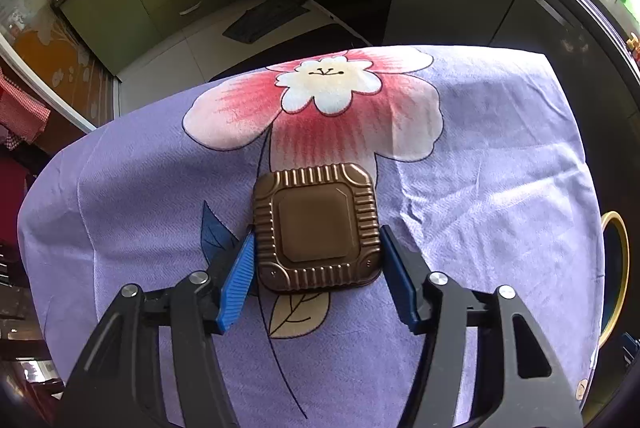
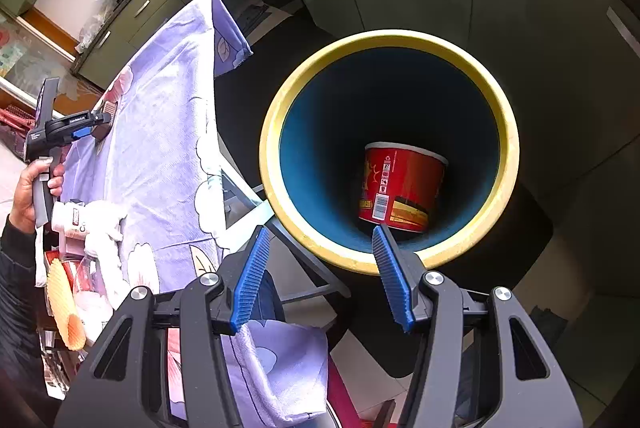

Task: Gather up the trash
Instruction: 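Grasp the brown square chocolate with the left gripper, then carry the chocolate over the bin and open the left gripper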

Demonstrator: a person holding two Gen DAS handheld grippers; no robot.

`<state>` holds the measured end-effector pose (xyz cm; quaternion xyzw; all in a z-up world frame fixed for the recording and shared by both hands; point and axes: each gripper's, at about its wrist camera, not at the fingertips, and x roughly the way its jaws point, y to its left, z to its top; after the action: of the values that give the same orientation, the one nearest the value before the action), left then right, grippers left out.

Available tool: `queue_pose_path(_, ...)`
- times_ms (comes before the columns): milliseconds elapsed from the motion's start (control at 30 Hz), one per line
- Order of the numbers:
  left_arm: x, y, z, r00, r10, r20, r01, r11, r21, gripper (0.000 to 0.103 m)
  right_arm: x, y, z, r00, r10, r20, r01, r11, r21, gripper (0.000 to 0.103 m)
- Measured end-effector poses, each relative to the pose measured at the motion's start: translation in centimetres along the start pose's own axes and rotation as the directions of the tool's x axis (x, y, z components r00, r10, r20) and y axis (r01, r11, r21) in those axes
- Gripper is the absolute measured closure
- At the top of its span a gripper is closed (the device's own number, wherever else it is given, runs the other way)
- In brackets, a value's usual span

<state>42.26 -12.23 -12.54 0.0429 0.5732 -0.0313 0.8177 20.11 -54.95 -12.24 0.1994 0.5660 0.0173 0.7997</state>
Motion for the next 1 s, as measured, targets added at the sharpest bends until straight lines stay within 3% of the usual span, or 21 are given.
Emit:
queue_pose_path(200,-2.4,-0.1,-0.6,0.999,-0.023,0.028,0.022,0.999,0.026,0.047,-0.6,-0.1,-0.3,1.0,0.008,0.025,-0.008,1.0,-0.004,0.049)
queue_pose_path(400,-10.1,-4.6,-2.7,0.985,-0.125,0.122,0.104,0.981,0.166,0.046,-2.5,-0.6,-1.1,0.996,0.014,0.084,-0.013,1.0,-0.008,0.049)
queue_pose_path(567,-15.6,-12.9,-5.6,0.956,-0.266,0.123,0.209,0.913,0.349,0.046,-4.4,-1.9,-2.5,0.99,0.019,0.139,-0.018,1.0,-0.007,0.049)
queue_pose_path(700,-16.4,-20.8,-8.1,0.938,-0.344,0.037,0.287,0.833,0.473,0.046,-5.9,-3.6,-4.0,0.985,0.011,0.173,-0.011,1.0,0.0,0.048)
queue_pose_path(867,-14.8,-29.2,-10.4,0.929,-0.365,-0.064,0.336,0.756,0.562,0.046,-7.4,-6.2,-5.9,0.979,-0.01,0.205,0.005,1.0,0.025,0.048)
queue_pose_path(1000,-12.0,-34.0,-10.8,0.934,-0.343,-0.1,0.333,0.734,0.591,0.045,-8.2,-8.3,-7.4,0.974,-0.017,0.224,0.005,0.998,0.056,0.046)
